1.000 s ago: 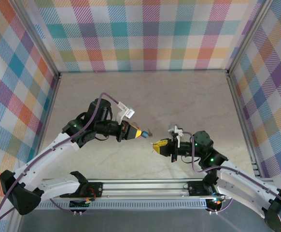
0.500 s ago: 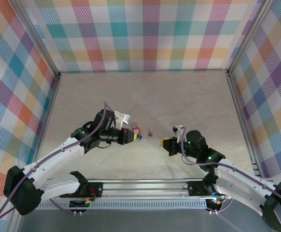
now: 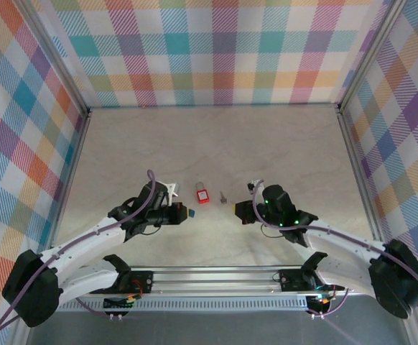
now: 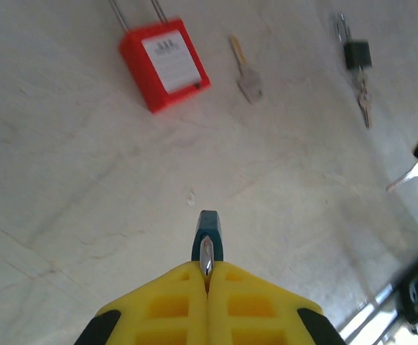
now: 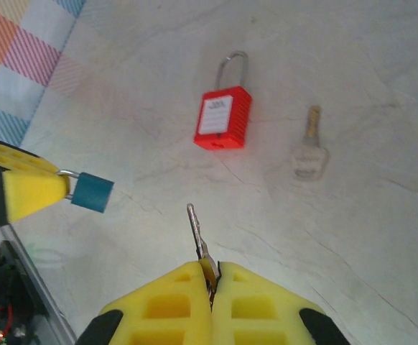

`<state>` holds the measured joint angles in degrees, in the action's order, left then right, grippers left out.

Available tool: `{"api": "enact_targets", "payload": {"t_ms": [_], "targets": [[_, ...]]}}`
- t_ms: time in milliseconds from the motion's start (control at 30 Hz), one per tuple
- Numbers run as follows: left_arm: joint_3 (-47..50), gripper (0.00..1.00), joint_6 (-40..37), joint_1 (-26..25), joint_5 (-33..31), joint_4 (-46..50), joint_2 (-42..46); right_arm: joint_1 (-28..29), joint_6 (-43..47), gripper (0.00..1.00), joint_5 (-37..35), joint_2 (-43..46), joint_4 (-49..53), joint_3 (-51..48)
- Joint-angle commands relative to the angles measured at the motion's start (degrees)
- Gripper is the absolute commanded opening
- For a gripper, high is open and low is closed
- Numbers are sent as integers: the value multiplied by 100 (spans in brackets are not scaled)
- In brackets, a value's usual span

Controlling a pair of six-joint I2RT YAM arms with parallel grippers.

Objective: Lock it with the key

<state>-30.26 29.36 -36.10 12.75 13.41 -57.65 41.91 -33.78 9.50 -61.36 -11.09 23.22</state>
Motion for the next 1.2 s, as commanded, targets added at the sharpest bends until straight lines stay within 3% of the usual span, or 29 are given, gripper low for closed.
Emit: {"api": "enact_targets", "payload": {"t_ms": [0, 167, 467, 767, 833, 967, 1167], "targets": [[-12, 0, 44, 291, -465, -56, 184, 2, -345, 0, 584, -657, -842, 334], [315, 0, 246, 645, -460, -174, 52, 297, -638, 0, 804, -1628, -1606, 623], [916, 0, 662, 735, -572, -795, -112, 1196, -489, 0, 272, -2587, -1583, 1435], [1292, 1, 802, 762, -532, -1158, -411, 1582, -656, 0, 384, -3513, -1767, 1945], [1247, 9, 736, 762, -596, -1005, -345, 1610, -656, 0, 420, -3652, -1774, 2010], [1137, 38, 647, 766, -748, -575, -22, 1615, -675, 0, 422, -3836, -1756, 2076], [1023, 51, 614, 771, -914, -67, 485, 1610, -682, 0, 414, -4088, -1632, 2197]]}}
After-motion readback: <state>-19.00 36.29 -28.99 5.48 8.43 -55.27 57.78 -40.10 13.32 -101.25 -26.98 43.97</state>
